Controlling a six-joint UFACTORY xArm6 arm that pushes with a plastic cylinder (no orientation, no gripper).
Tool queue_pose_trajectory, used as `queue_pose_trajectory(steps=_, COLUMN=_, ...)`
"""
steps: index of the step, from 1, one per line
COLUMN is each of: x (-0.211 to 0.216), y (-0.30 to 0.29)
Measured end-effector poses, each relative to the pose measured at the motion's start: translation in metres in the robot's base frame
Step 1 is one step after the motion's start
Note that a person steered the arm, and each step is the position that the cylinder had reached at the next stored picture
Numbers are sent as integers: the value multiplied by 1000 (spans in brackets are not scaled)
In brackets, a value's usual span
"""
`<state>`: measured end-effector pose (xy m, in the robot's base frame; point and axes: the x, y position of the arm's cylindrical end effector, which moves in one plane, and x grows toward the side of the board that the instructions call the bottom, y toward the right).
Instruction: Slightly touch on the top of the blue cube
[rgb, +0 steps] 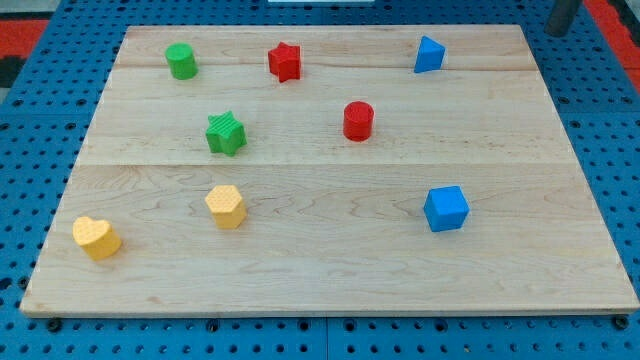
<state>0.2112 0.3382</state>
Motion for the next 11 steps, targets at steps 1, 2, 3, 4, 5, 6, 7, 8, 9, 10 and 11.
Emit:
queue_pose_trajectory(steps=1, x=22, y=-54)
queue_pose_trajectory(steps=2, x=23, y=-96)
queue_pose_trajectory(steps=3, x=59, y=-125)
queue_pose_trajectory(steps=4, x=162, y=-129)
queue_pose_trajectory(steps=5, x=196, y=-188)
queue_pose_trajectory(steps=6, x=227, y=-283)
queue_pose_trajectory(steps=7, x=261, y=-271)
queue_pose_trajectory(steps=8, x=266, y=-201)
queue_pose_trajectory(steps=9, x=293, y=-189)
queue_pose_trajectory(steps=10, x=288, y=-177)
queue_pose_trajectory(steps=11, x=226, y=-176)
